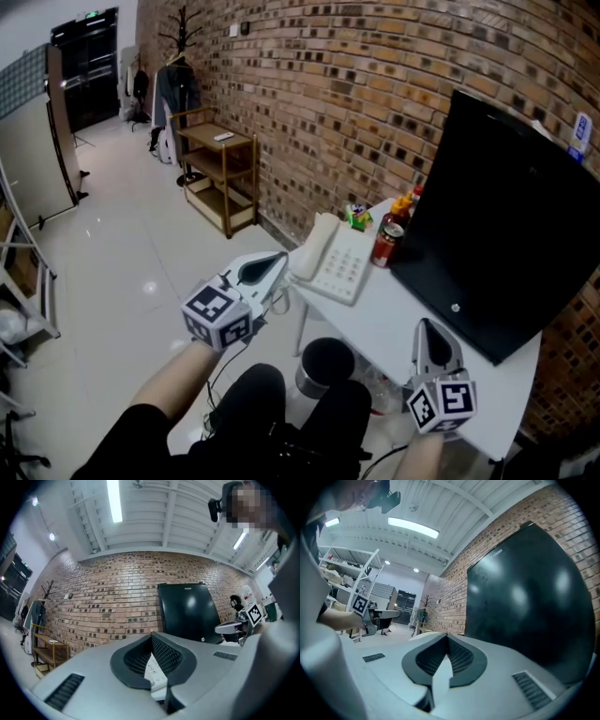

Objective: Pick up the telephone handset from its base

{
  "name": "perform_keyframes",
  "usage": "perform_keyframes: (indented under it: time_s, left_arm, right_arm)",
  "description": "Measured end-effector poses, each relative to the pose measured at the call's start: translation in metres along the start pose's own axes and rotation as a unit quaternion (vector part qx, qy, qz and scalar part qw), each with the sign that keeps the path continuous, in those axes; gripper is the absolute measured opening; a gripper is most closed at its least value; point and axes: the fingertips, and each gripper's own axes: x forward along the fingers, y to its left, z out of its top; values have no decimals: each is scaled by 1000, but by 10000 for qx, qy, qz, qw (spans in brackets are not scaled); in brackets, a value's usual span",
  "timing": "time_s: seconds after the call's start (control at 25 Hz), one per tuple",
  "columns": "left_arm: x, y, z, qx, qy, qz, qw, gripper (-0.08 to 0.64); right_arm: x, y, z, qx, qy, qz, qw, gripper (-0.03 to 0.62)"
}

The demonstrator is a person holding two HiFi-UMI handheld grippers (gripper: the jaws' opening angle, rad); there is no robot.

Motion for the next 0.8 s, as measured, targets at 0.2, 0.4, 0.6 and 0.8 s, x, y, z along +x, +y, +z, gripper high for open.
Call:
perform_keyframes:
  time_s: [0.2,0.4,0.6,0.8]
  left_arm:
    - [47,28,-21,-210,680,417,9966,0]
    - [85,43,-42,-581,1068,443,9916,0]
    - [119,53,-82,-421,2095,568,9753,279]
    - [143,57,-104,-477,2592,734,9619,281]
  right_arm:
    - [31,2,-6,-144,281,107,9994,9]
    - [54,3,-14,-208,401,235,9987,9]
    - [67,1,-21,-216,427,347,9983,9]
    - [71,1,-24,-351,449,303,9979,9]
